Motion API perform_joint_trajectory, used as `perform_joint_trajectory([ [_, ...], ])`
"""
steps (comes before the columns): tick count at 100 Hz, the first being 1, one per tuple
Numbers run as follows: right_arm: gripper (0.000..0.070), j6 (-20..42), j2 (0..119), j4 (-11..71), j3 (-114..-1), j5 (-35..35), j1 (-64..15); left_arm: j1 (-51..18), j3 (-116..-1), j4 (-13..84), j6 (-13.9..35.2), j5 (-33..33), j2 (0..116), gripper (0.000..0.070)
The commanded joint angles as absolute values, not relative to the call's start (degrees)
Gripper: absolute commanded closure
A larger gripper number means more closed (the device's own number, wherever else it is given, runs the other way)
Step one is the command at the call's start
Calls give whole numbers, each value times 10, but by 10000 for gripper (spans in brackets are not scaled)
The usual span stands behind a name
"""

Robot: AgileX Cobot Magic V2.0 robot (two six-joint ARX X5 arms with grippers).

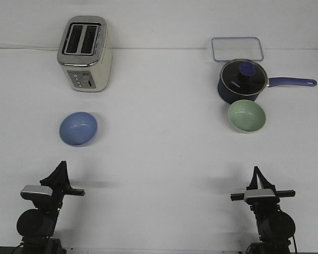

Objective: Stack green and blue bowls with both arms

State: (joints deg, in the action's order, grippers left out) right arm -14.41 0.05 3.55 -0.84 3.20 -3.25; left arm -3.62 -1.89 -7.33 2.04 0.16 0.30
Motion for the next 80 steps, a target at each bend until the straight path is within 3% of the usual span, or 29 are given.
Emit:
perform_joint_trajectory([
  [1, 694, -144, 1, 29, -7, 32, -32, -36, -8, -82, 15, 2, 2, 686],
  [65, 694, -144, 1, 29, -7, 32, -32, -36, -8, -82, 15, 2, 2, 686],
  [80, 694, -114, 1, 29, -7, 28, -34, -36, -8, -82, 15, 2, 2, 686],
])
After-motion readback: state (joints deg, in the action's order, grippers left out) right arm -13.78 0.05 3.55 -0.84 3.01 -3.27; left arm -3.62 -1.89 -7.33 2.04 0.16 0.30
